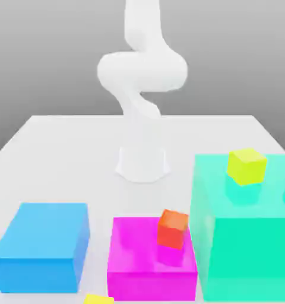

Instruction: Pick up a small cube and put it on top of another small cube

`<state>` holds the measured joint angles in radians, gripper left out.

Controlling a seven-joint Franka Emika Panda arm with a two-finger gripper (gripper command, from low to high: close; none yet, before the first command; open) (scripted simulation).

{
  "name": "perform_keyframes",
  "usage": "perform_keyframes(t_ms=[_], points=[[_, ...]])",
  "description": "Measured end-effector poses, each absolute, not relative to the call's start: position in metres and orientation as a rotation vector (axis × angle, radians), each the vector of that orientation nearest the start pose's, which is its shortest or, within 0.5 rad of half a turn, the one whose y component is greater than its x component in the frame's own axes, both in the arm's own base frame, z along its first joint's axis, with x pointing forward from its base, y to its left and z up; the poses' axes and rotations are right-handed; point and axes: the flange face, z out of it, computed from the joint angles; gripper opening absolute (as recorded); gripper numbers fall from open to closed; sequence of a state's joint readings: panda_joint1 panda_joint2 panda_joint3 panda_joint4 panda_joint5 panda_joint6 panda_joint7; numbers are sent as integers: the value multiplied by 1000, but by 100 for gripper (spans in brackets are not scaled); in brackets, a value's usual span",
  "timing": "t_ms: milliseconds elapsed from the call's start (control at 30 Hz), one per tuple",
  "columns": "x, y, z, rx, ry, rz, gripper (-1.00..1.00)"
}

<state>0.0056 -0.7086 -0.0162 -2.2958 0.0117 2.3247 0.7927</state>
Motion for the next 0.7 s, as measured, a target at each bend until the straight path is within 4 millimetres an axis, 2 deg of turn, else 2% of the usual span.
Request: perform_keyframes(t_ms=[167,367,533,700], points=[[440,-18,617,-2528,1113,-778,0],[495,-32,527,-2592,1187,-586,0],[527,-43,445,-2643,1254,-429,0],[544,-57,357,-2691,1328,-276,0]])
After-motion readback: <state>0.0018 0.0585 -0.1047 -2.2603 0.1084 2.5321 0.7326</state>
